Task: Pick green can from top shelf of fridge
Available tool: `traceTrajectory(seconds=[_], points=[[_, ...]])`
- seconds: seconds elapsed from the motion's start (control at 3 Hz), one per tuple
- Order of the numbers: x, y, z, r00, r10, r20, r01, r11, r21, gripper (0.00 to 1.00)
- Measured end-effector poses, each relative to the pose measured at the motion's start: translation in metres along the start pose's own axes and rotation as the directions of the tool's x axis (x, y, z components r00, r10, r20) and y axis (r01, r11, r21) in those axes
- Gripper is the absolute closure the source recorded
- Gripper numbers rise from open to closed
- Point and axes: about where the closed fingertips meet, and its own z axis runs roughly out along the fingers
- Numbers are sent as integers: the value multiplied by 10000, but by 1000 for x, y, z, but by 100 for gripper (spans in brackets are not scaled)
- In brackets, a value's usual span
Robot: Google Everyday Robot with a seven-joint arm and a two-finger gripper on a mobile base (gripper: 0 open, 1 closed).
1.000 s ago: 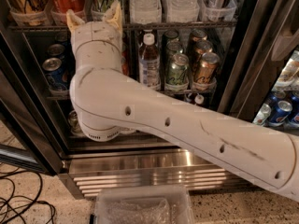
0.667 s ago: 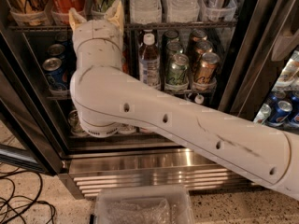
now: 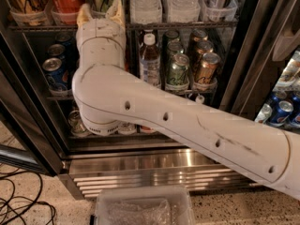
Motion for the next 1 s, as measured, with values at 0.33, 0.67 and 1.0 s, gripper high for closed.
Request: traceTrajectory(seconds=[0.33, 0.67, 1.0], points=[[3, -16, 26, 10000, -28, 95, 24, 9990, 447, 42], [2, -17, 28, 10000, -42, 83, 38, 9989, 464, 44], [1, -17, 32, 10000, -56, 70, 52, 9989, 472, 43]])
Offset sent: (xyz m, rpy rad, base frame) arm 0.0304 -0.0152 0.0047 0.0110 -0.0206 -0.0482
